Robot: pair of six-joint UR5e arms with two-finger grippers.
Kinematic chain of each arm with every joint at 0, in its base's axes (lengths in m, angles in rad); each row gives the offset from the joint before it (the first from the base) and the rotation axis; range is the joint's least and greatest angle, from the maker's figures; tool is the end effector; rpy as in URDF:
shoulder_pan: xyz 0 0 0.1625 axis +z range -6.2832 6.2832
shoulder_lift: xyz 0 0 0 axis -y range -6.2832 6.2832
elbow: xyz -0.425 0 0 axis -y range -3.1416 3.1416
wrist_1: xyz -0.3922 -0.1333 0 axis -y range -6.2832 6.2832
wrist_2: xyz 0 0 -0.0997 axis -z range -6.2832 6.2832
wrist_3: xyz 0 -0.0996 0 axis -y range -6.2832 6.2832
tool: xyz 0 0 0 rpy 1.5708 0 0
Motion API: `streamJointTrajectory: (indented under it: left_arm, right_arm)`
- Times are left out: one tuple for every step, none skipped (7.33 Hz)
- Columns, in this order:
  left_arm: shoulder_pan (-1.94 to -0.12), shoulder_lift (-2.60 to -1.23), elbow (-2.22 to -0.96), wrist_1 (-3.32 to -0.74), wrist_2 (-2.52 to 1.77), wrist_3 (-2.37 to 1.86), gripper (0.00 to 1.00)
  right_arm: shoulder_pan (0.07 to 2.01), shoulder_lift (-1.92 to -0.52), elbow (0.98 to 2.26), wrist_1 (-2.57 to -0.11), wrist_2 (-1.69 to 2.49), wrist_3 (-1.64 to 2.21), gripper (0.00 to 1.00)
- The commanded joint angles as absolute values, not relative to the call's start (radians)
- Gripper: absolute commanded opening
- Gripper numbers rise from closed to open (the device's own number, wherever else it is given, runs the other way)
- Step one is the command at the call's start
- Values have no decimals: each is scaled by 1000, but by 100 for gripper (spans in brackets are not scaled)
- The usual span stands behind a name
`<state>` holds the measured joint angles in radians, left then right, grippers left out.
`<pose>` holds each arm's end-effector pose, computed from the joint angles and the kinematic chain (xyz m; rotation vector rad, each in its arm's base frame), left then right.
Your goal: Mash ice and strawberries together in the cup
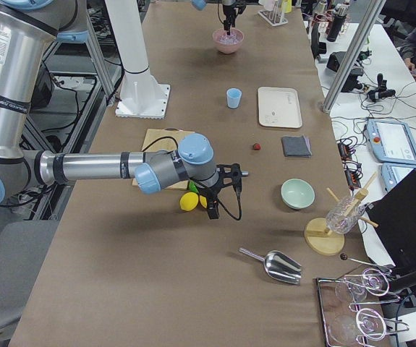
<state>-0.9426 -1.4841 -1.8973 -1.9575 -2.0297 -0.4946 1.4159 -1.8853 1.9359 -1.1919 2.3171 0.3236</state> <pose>0.2083 -0.4386 0.5066 0.2853 0.7048 0.2708 0.0061 -0.3869 0.5718 0.2233 -0.8097 -0.0016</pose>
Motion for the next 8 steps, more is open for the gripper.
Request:
streamJointTrajectory:
  left_arm:
    - [-904,-1482,-1885,-1976,-2022,-544,91]
    - [-875,-1482,-1869,-2006,-2017,-587,90]
    - [-868,-1480,-1846,-2035,-2017,-589,88]
    - [-867,-1477,-1841,-2040,-2017,-589,83]
    - [-867,-1465,-1842,-2042,-2017,-584,76]
    - [-867,-1465,-1842,-2042,-2017,-584,74]
    - [-867,-1465,-1845,-2042,-2020,-584,74]
    - [-867,-1465,-1844,-2042,-2022,-584,74]
  right_arm:
    - [1416,-1885,1936,-1192,2301,324,100]
    - [1416,-1885,1936,-1192,2301,322,100]
    - [1416,-1885,1937,-1192,2301,322,100]
    - [1416,-1885,1936,-1192,2301,322,100]
    - [1416,-1885,1936,-1192,2301,324,100]
    - [1416,-1885,1936,-1192,2301,324,100]
    - [1416,-1885,1936,-1192,2301,324,100]
    - [1416,-1884,1936,-1192,2301,324,100]
